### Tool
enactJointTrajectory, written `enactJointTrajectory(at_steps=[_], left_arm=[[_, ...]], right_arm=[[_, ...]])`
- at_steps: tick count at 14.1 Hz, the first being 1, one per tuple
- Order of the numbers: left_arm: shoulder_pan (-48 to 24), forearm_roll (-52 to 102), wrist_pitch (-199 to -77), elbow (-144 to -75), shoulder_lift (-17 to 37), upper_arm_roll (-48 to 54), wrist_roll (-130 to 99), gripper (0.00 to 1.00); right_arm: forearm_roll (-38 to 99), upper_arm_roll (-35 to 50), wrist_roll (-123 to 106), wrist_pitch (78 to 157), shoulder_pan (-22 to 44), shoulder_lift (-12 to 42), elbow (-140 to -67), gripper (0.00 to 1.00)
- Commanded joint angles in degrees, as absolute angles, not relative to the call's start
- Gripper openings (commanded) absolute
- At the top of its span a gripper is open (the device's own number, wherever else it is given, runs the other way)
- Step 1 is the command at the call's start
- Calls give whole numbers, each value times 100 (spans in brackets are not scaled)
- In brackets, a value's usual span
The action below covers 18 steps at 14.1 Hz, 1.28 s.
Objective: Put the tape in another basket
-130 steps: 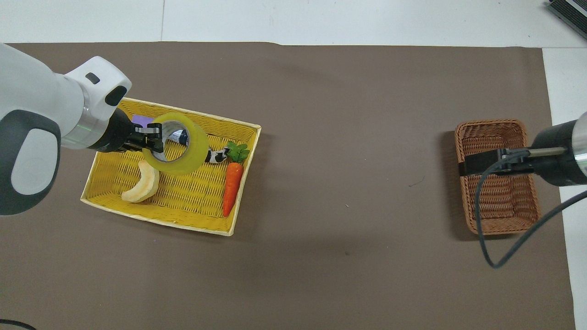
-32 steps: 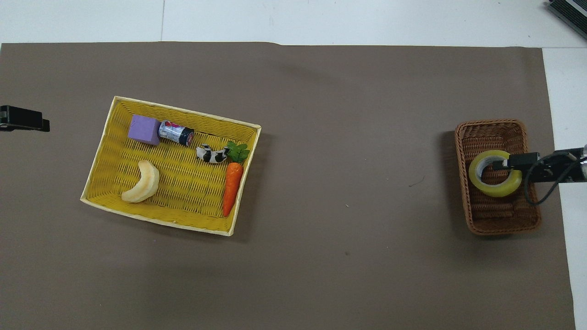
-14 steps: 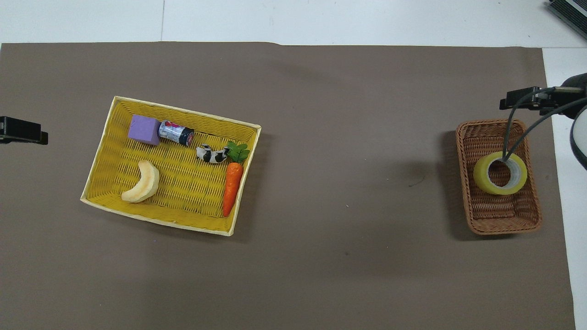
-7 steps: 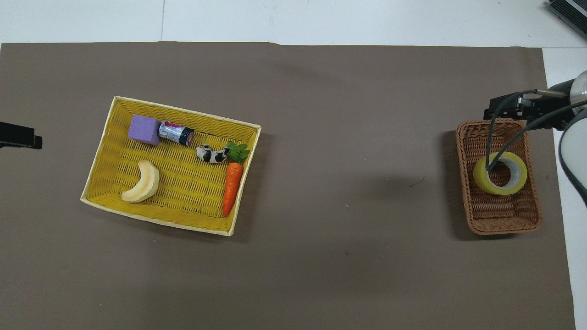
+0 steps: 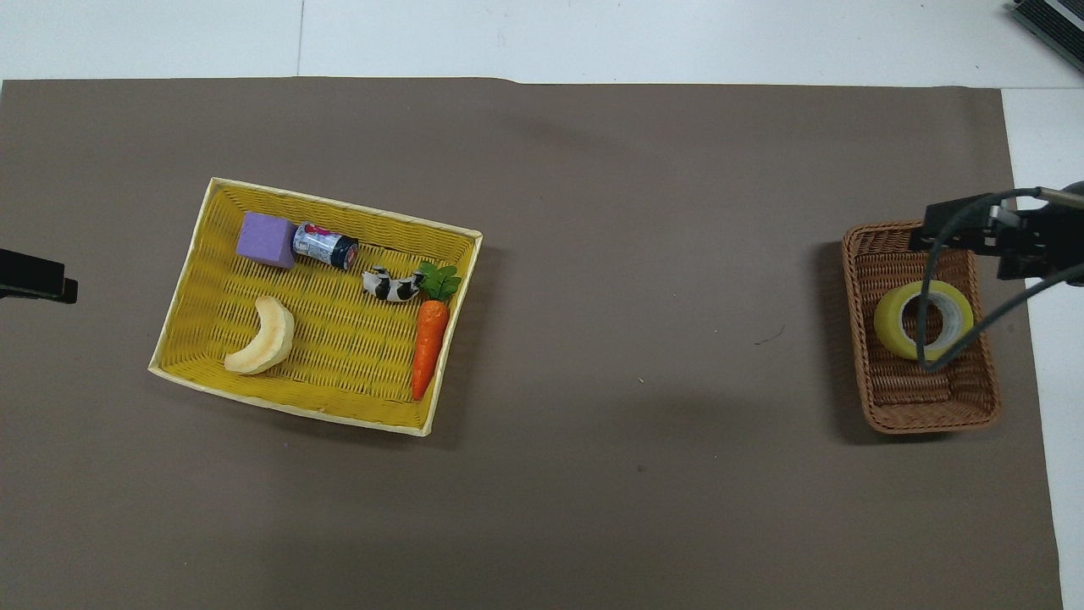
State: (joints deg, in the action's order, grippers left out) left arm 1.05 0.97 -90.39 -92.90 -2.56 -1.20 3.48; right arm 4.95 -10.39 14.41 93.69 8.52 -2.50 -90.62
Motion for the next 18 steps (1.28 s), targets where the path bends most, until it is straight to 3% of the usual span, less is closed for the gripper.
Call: enactJointTrajectory(at_steps=[1, 4, 9, 12, 18], left_arm=[[132, 0, -8939, -9299, -343, -70, 369, 100], [167, 0, -8974, -9290, -334, -70, 343, 100], [141, 9, -9009, -9272, -325, -70, 360, 100], [149, 9, -9009, -9272, -325, -70, 360, 100], [167, 9, -9009, -9272, -325, -70, 360, 100]], right_arm=[[264, -1168, 943, 8790, 774, -307, -8631, 100], [229, -1169, 774, 8692, 686, -894, -9445, 100], [229, -1169, 712, 8710, 615, -835, -9361, 100], [106, -1143, 537, 8596, 606, -335, -8607, 100], [62, -1063, 281, 8684, 651, -343, -8631, 100]])
